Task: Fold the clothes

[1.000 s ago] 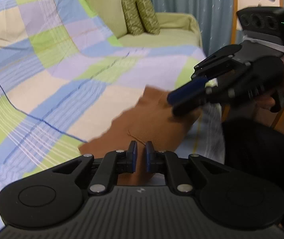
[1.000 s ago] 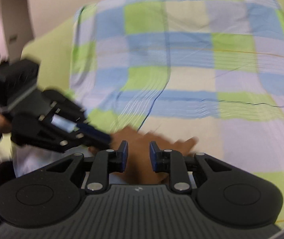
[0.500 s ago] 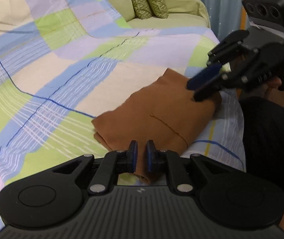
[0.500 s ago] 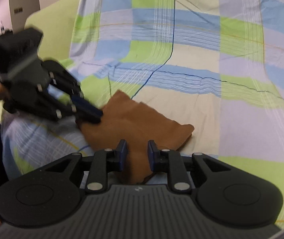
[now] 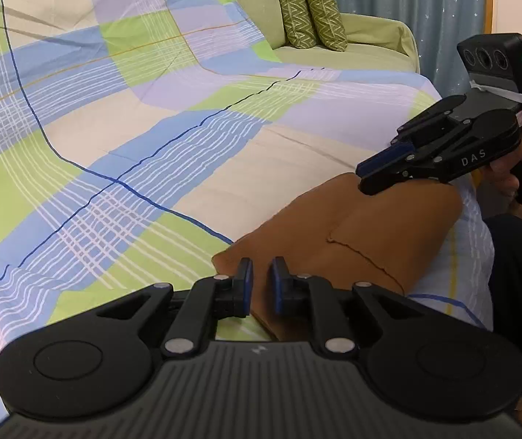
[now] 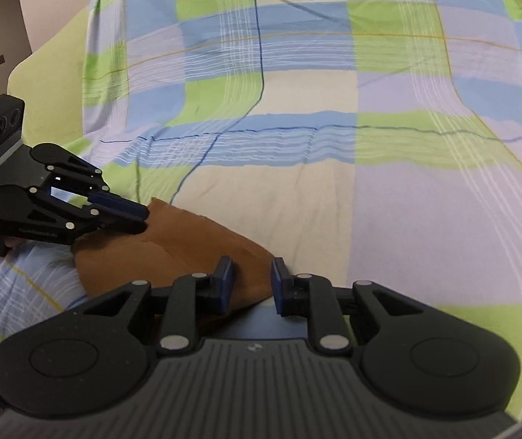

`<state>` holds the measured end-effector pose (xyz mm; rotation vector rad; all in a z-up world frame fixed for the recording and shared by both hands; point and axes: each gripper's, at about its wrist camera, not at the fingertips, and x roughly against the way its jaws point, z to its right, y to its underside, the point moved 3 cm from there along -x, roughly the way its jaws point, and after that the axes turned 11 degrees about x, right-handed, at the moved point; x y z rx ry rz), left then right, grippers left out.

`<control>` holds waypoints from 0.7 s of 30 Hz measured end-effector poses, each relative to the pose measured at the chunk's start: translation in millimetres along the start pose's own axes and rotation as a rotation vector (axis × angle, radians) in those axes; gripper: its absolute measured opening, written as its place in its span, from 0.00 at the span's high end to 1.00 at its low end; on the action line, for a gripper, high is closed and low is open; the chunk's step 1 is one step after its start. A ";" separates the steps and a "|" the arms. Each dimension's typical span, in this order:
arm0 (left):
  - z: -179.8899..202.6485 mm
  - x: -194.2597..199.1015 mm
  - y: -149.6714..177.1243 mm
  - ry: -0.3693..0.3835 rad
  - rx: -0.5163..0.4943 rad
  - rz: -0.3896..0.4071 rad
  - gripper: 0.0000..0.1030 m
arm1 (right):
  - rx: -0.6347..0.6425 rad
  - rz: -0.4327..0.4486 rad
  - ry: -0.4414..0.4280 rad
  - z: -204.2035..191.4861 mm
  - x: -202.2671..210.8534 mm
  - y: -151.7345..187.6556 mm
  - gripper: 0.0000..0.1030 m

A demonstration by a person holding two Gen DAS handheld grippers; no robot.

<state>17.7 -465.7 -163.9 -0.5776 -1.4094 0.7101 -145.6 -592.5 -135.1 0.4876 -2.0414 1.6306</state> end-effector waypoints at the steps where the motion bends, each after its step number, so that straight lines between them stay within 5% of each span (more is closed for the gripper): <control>1: 0.6 0.1 -0.2 -0.004 -0.003 0.000 0.84 | 0.005 0.000 0.001 -0.5 0.5 0.5 0.83; 9: 20.6 28.7 -4.9 -0.096 -0.091 0.018 0.83 | 0.122 -0.001 0.091 -8.0 27.2 -6.6 0.80; 14: 60.3 51.8 -4.6 -0.059 -0.193 0.061 0.73 | 0.238 0.040 0.066 -31.1 61.8 -6.4 0.80; 21: 110.7 45.3 0.4 0.014 -0.278 0.083 0.63 | 0.011 0.024 -0.107 -35.8 71.8 3.0 0.79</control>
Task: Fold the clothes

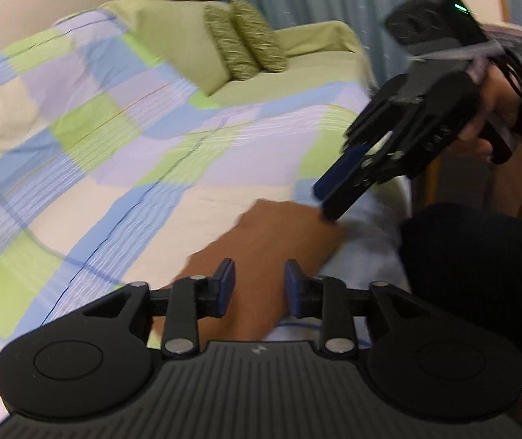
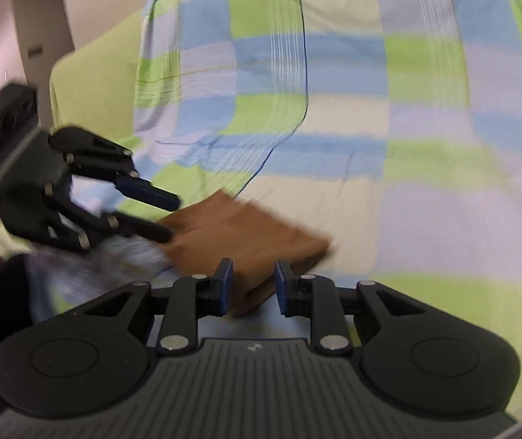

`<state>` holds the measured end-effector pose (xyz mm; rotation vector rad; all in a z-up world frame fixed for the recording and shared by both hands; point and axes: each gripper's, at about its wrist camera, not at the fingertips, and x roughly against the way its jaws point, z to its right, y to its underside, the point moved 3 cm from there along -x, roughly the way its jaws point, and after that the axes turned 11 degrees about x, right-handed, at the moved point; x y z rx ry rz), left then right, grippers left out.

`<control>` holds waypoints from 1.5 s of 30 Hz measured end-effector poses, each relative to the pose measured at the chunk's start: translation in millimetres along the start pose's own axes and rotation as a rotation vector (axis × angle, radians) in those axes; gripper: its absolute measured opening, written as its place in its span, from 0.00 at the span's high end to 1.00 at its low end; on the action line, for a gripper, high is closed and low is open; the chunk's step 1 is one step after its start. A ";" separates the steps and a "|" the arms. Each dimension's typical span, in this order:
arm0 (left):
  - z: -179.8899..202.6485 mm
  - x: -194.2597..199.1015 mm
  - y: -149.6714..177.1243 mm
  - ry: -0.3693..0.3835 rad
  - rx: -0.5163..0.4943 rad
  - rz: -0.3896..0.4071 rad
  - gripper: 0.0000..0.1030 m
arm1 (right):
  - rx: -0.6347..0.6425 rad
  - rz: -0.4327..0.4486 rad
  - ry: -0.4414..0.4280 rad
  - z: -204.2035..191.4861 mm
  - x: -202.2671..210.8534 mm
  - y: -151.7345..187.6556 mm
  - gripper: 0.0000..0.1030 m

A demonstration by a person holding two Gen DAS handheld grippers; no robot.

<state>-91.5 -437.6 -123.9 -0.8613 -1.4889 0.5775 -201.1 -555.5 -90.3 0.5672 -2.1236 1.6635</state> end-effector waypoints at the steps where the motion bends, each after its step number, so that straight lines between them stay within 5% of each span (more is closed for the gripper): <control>1: -0.5 -2.9 -2.5 -0.001 0.000 0.001 0.63 | -0.024 0.000 -0.006 0.3 0.0 2.6 0.79; 9: -26.9 -39.2 -34.3 -0.012 0.027 -0.024 0.63 | -0.340 0.023 0.022 24.8 -20.4 2.5 0.76; 18: -20.7 -48.5 -19.1 -0.026 0.003 -0.030 0.62 | -0.527 0.026 -0.012 49.9 -40.4 7.0 0.75; 20: -16.5 -45.0 -15.6 -0.045 0.006 -0.018 0.62 | -0.535 0.026 -0.009 53.6 -44.4 6.9 0.76; 24: -6.0 -34.6 -11.9 -0.084 -0.002 0.015 0.62 | -0.521 0.020 -0.005 57.8 -52.1 4.1 0.96; 28: 1.0 -36.3 -10.0 -0.107 0.000 0.019 0.62 | -0.433 0.074 -0.027 54.8 -50.1 -13.9 0.96; 32: -4.2 -42.5 -14.5 -0.114 0.038 0.014 0.60 | -0.402 -0.022 0.035 62.2 -64.7 -5.3 0.96; 39: -38.9 -50.7 -17.1 -0.156 0.167 0.012 0.59 | -0.364 -0.032 0.050 61.4 -66.3 -0.1 0.98; 45: -56.6 -61.2 1.0 -0.166 0.167 -0.053 0.54 | -0.323 -0.044 0.070 58.6 -65.8 -0.9 0.99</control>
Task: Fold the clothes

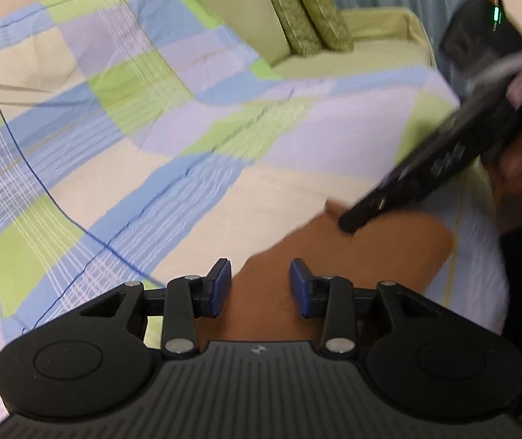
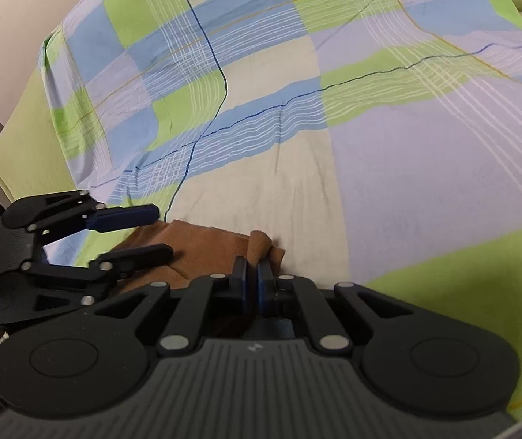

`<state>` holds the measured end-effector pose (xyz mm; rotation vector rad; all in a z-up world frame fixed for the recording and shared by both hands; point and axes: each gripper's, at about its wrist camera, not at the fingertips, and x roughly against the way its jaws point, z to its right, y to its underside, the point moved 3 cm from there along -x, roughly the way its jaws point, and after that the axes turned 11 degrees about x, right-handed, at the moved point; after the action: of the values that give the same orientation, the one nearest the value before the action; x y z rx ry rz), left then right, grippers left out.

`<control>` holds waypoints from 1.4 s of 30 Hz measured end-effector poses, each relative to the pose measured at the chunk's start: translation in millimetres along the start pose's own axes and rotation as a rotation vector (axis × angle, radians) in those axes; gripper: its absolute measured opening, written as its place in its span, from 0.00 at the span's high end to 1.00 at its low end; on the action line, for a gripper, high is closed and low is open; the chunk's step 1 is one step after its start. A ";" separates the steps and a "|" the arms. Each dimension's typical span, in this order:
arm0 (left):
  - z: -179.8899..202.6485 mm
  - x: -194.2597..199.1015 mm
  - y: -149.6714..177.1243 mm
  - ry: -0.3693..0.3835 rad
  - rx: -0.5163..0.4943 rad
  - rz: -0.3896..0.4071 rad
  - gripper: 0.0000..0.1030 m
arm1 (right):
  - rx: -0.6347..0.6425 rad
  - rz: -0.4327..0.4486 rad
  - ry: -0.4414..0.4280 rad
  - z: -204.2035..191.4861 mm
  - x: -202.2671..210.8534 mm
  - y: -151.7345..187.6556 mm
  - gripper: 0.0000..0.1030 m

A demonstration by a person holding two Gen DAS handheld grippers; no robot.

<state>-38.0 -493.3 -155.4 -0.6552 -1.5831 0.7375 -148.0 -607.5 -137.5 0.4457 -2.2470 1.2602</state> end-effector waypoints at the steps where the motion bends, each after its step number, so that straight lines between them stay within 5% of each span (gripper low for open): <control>1: -5.4 1.4 2.6 -0.004 0.021 0.000 0.53 | 0.002 -0.001 0.001 0.0 0.2 0.5 0.99; 8: -20.3 16.3 2.8 -0.119 0.033 0.025 0.59 | 0.058 -0.003 0.040 -5.3 1.8 1.8 0.98; 12: 8.1 26.2 -8.5 -0.080 0.036 0.112 0.58 | 0.089 0.005 0.068 -10.8 1.8 3.5 0.98; 15: 17.7 9.6 9.1 -0.093 -0.013 0.057 0.57 | 0.101 0.014 0.079 -12.6 2.7 5.1 0.97; 23: -24.7 25.0 26.3 -0.173 0.123 0.036 0.55 | 0.136 0.020 0.137 -19.1 14.1 2.9 0.88; 27: -17.5 23.6 28.6 -0.201 0.083 0.043 0.56 | 0.202 0.109 0.224 -45.8 33.9 -2.9 0.87; 31: -16.5 25.0 30.4 -0.199 0.101 0.043 0.56 | 0.258 0.206 0.214 -80.8 42.7 1.6 0.87; 35: -18.9 25.4 30.3 -0.193 0.124 0.036 0.56 | 0.287 0.149 0.154 -96.3 22.9 9.4 0.87; 42: -21.3 25.7 32.1 -0.177 0.160 0.041 0.56 | 0.337 0.081 0.193 -91.7 15.2 18.3 0.90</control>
<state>-20.1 -451.1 -162.0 -0.5172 -1.6542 0.9640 -144.2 -519.9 -101.6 0.3391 -1.9149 1.6596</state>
